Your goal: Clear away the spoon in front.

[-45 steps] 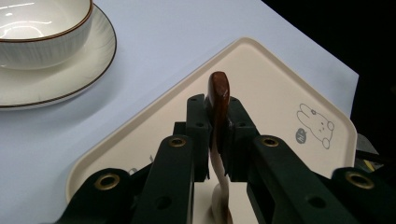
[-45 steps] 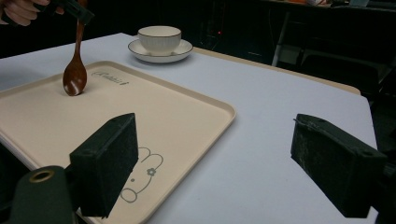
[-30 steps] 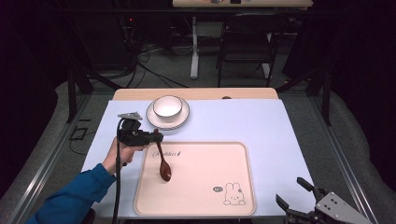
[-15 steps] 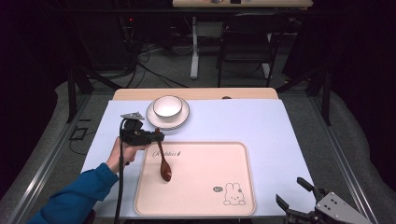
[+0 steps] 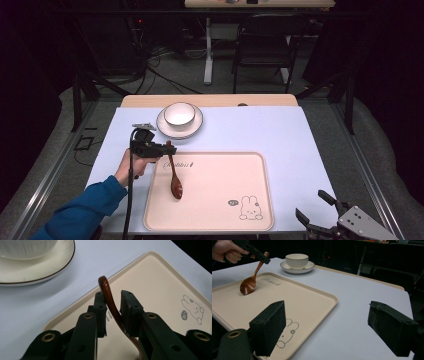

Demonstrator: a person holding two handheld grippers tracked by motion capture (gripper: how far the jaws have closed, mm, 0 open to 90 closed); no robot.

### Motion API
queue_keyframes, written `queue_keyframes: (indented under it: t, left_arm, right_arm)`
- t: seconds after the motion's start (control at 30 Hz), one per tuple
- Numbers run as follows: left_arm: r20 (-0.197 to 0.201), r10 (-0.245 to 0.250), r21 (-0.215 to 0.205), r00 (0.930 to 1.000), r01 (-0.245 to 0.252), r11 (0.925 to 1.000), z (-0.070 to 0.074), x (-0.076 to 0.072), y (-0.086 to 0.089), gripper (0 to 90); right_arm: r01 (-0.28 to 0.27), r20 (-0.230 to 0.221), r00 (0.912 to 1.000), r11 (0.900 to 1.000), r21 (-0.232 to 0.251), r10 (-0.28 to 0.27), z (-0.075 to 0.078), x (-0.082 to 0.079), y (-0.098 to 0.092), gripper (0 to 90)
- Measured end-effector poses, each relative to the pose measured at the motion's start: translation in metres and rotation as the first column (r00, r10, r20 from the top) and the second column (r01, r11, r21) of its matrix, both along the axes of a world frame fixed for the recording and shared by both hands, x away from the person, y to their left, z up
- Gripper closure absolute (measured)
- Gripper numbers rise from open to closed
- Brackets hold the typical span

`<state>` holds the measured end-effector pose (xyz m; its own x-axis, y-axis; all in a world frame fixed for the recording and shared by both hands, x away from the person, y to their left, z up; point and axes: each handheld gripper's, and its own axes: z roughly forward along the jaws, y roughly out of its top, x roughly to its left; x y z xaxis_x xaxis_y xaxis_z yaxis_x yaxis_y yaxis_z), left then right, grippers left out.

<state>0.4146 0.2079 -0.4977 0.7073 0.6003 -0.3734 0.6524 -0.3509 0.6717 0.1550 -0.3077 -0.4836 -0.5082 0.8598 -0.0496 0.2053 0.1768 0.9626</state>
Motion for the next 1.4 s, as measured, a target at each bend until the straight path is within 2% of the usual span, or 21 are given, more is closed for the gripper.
queue_keyframes:
  t: [0.4, 0.73, 1.03, 1.4]
  left_arm:
    - [-0.024, 0.013, 0.003, 0.9996, -0.013, 0.9999, -0.009, -0.002, 0.003, 74.3]
    - [-0.039, 0.025, 0.037, 0.9989, -0.023, 0.9991, -0.019, -0.003, 0.001, 73.4]
    - [-0.043, 0.055, 0.073, 0.9975, -0.052, 0.9960, -0.028, -0.004, -0.001, 71.9]
    - [-0.050, 0.055, 0.123, 0.9972, -0.049, 0.9912, -0.036, -0.003, -0.003, 70.5]
  right_arm:
    - [0.001, 0.001, 1.0000, 1.000, 0.000, -0.001, 0.000, 0.000, 0.000, 14.3]
    - [0.002, 0.000, 1.0000, 1.000, 0.001, -0.002, 0.000, 0.000, 0.000, 14.3]
    - [0.003, -0.001, 1.0000, 1.000, 0.000, -0.003, 0.000, 0.000, 0.000, 14.3]
    - [0.003, 0.002, 1.0000, 1.000, 0.002, -0.003, 0.000, 0.000, 0.000, 14.3]
